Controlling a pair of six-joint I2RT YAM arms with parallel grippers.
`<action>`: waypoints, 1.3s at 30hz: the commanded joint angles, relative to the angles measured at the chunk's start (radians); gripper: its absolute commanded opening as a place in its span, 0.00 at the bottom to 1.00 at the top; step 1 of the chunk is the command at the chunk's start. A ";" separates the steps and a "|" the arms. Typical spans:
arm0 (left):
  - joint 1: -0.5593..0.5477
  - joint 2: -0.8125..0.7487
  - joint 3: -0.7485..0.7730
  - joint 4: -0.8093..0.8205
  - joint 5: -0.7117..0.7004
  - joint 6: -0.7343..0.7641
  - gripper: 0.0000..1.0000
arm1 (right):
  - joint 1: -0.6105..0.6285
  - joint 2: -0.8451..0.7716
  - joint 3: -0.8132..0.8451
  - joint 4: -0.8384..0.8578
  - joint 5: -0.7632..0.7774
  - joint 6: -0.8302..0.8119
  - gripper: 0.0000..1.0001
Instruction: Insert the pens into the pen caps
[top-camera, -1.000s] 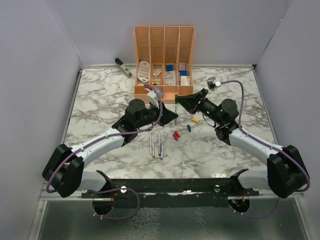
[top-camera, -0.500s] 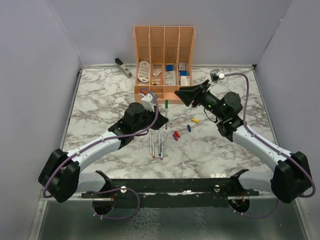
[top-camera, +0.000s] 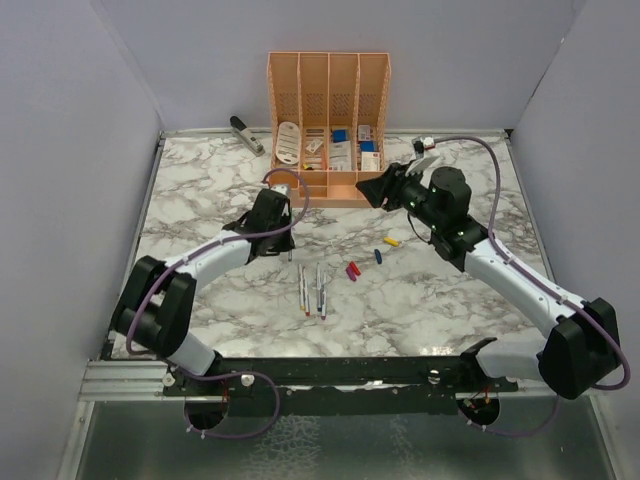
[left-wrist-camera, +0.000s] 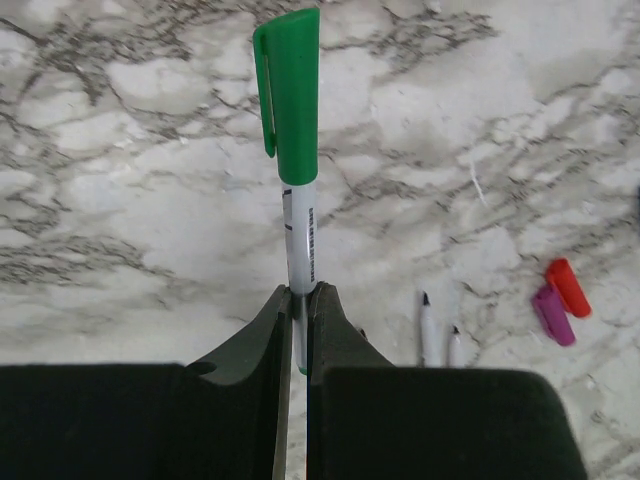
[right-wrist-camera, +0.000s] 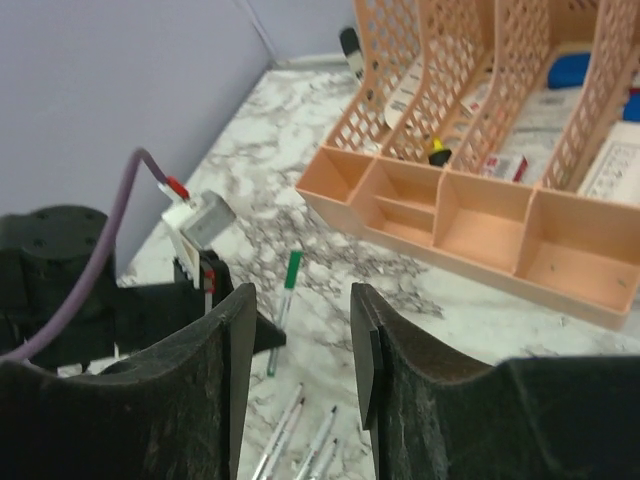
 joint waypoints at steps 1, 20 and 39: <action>0.055 0.115 0.133 -0.142 -0.097 0.089 0.00 | 0.005 0.030 0.002 -0.174 0.076 -0.020 0.41; 0.128 0.359 0.302 -0.276 -0.047 0.131 0.04 | 0.005 0.019 -0.058 -0.251 0.092 -0.014 0.38; 0.122 0.070 0.266 -0.337 -0.054 0.096 0.40 | 0.005 0.036 -0.078 -0.280 0.119 -0.046 0.34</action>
